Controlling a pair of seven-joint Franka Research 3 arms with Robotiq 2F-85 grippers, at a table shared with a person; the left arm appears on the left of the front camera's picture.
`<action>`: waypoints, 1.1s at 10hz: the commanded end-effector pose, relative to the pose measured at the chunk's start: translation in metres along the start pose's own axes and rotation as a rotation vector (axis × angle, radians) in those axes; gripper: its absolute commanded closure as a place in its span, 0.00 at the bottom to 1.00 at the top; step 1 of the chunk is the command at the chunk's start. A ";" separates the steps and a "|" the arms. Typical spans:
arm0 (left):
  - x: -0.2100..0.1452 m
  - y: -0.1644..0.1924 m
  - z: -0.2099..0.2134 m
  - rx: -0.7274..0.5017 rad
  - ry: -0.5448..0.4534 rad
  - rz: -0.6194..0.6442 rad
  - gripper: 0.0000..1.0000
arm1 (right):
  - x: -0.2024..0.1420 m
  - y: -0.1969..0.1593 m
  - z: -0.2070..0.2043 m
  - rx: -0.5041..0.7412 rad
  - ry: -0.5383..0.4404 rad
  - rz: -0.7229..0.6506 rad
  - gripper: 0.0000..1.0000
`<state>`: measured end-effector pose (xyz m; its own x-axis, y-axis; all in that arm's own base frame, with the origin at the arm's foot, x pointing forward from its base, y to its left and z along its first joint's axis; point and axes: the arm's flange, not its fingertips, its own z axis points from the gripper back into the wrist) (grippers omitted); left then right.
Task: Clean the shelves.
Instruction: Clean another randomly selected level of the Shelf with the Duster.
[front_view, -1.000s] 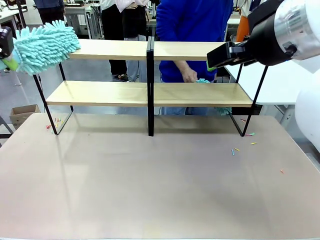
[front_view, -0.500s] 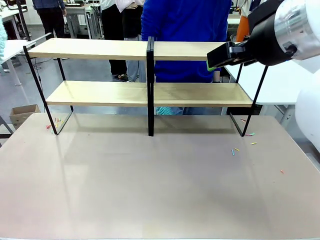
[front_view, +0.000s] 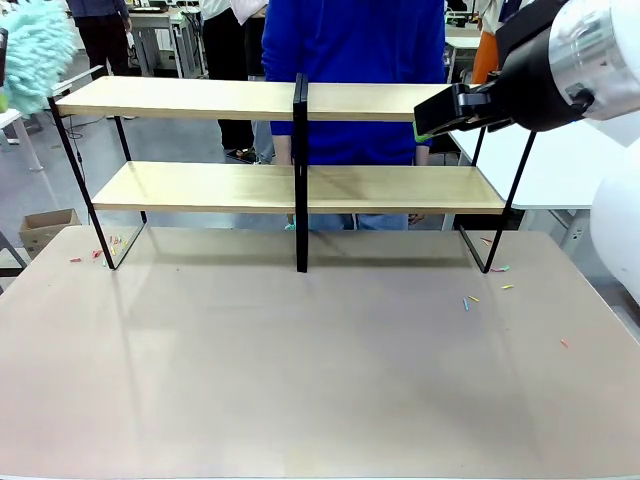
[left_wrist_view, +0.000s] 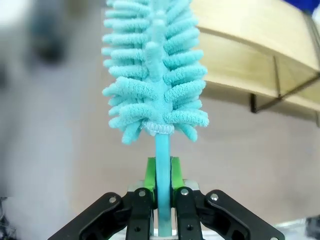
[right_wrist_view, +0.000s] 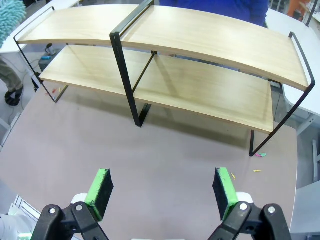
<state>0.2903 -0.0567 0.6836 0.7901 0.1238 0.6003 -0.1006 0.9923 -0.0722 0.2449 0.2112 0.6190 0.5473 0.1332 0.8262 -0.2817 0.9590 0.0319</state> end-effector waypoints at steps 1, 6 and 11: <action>-0.004 0.022 0.010 -0.319 0.017 -0.194 0.87 | 0.000 0.000 -0.001 0.005 0.000 -0.004 0.00; 0.000 0.138 0.085 -0.957 -0.206 -0.474 0.87 | 0.000 0.000 -0.001 0.005 0.000 -0.004 0.00; -0.051 0.269 0.069 -0.881 -0.214 -0.455 0.87 | 0.000 0.000 -0.001 0.005 0.000 -0.004 0.00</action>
<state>0.1776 0.1953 0.7065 0.5099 -0.1768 0.8418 0.7350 0.5981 -0.3196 0.2450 0.2111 0.6189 0.5476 0.1330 0.8261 -0.2814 0.9591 0.0321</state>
